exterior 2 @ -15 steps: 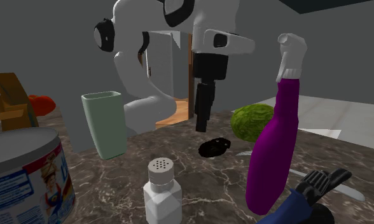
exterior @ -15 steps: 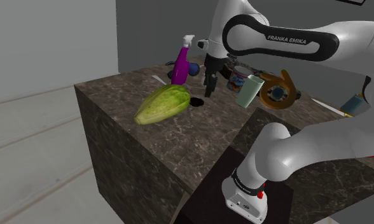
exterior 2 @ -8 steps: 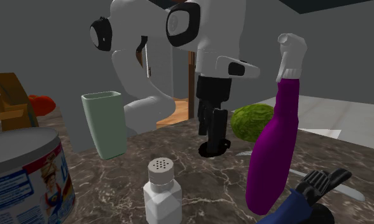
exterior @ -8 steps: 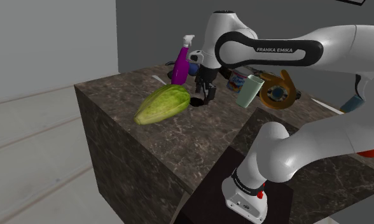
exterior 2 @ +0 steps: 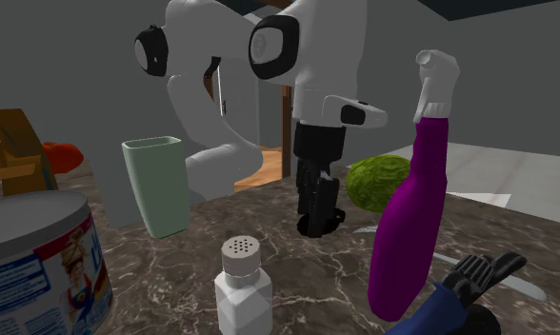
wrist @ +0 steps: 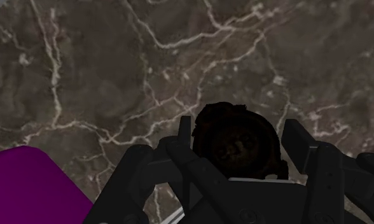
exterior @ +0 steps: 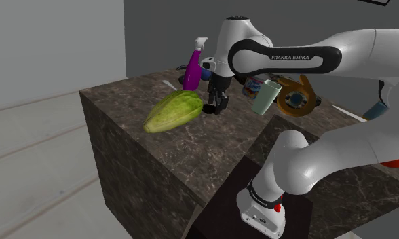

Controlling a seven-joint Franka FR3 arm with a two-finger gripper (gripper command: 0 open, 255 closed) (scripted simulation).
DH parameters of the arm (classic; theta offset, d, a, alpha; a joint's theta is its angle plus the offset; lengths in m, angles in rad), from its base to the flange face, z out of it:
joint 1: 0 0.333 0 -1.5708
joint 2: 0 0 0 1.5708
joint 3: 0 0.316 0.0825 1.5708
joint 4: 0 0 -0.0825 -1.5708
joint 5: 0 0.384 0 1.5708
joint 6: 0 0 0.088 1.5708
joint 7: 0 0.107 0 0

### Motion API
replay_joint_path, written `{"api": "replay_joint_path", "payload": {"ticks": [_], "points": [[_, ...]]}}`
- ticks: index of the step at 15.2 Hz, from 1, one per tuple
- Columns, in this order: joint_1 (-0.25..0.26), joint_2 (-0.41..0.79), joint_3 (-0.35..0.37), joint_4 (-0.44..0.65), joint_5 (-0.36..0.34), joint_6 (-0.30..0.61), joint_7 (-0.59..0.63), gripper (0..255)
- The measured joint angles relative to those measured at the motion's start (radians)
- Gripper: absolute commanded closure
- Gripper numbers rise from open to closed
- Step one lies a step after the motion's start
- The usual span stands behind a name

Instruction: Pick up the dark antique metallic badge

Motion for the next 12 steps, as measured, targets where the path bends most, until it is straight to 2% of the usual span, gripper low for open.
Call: {"api": "replay_joint_path", "payload": {"ticks": [6,12], "points": [[0.000,-0.002,0.001,0.005,0.001,-0.007,0.000,255],[0.004,-0.007,0.011,0.075,0.011,-0.083,-0.007,255]]}}
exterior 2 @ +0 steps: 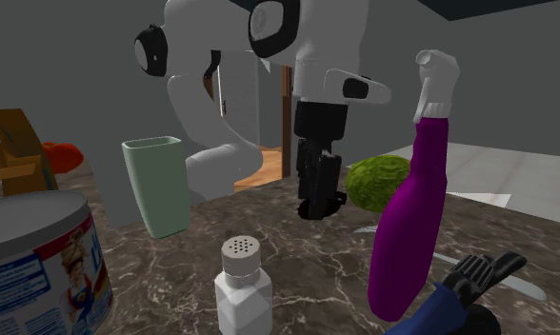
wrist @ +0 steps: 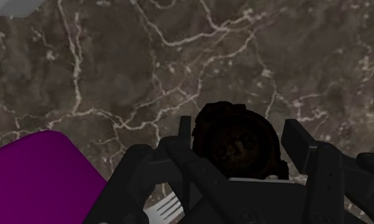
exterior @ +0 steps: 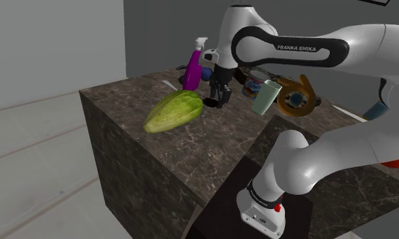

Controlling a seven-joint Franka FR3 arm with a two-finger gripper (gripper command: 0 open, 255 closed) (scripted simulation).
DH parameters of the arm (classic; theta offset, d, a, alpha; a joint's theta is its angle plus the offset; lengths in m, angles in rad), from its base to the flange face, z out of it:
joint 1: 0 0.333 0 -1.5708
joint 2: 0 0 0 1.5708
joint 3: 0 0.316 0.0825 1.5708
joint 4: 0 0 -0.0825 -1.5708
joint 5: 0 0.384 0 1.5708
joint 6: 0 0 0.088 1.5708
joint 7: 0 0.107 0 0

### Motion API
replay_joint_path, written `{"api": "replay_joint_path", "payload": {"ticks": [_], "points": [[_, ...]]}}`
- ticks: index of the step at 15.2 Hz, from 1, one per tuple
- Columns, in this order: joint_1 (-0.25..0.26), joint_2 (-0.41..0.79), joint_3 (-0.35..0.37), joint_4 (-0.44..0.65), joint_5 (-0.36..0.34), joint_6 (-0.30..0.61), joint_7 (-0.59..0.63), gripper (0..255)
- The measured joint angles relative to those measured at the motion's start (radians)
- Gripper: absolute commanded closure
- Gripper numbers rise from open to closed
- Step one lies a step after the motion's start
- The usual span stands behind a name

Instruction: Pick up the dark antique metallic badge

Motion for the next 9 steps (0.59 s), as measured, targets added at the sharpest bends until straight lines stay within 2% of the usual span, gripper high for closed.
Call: {"api": "replay_joint_path", "payload": {"ticks": [9], "points": [[0.006,0.007,0.014,0.116,0.014,-0.109,-0.008,255]]}}
